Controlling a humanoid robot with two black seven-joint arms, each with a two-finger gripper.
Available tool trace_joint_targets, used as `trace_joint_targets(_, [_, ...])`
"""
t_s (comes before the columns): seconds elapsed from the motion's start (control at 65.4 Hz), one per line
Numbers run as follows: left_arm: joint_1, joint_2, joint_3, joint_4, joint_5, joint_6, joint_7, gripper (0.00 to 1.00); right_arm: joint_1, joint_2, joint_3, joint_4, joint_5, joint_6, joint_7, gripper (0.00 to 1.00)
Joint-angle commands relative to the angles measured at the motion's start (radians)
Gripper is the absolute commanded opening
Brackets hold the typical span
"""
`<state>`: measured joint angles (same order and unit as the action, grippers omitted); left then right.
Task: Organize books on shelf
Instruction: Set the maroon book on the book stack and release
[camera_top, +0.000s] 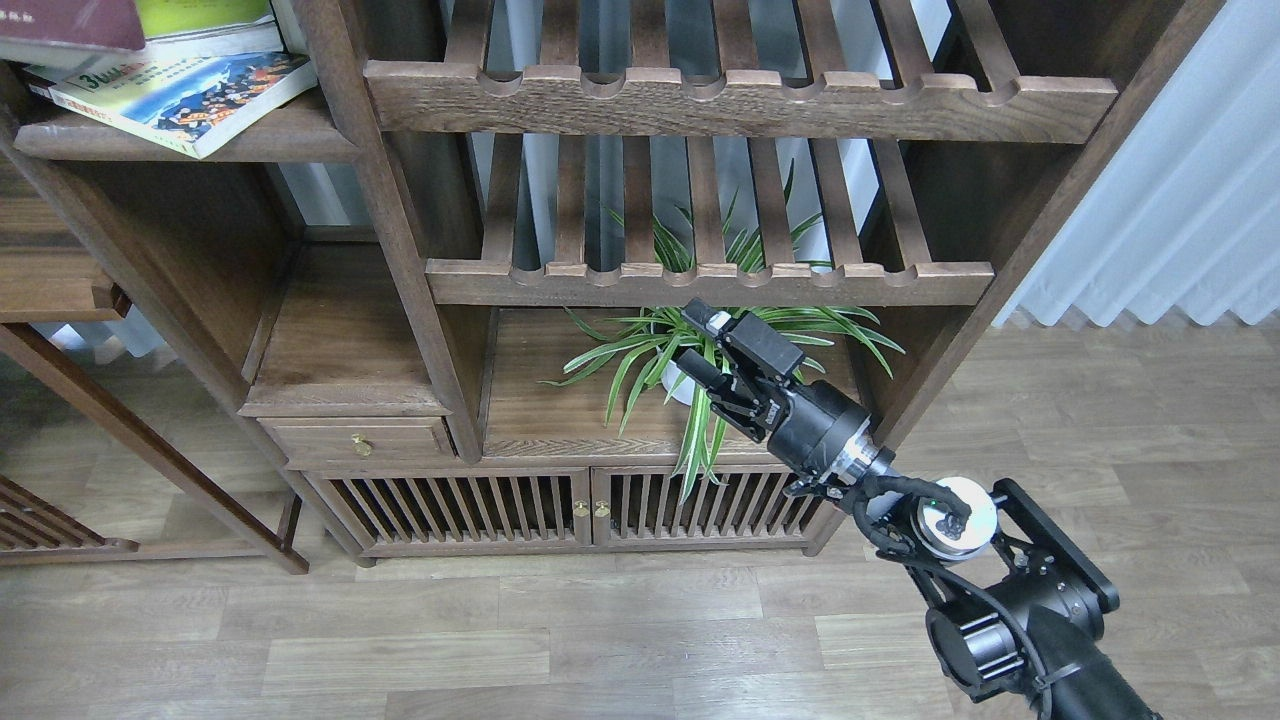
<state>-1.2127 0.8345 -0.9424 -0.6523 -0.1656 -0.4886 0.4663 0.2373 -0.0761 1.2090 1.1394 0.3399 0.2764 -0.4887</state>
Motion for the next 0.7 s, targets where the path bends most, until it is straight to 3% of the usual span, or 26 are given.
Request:
trace_joint_targets(0.0, [-0.050,-0.014,0.040,0.042,0.000,0.000,-0.002,0.06,-0.001,-0.002,0.001,-0.004,-0.001,0.004,0.000,0.95])
trace_joint_targets(0.413, [-0.093,-0.058,0.042,0.048,0.000,0.000,-0.008,0.07,0.002,-0.004,0.003,-0.010,0.001,0.006,0.000,0.96])
trace_joint_targets(0.535, [-0.094,-0.072,0.042,0.046,-0.002,0.000,-0.008,0.24,0.002,-0.004,0.003,-0.009,0.001,0.007,0.000,0.96])
trace_joint_targets(0.688, [-0.099,-0.078,0.044,0.046,-0.002,0.000,-0.005,0.61,0.000,-0.005,0.003,-0.010,0.001,0.007,0.000,0.96])
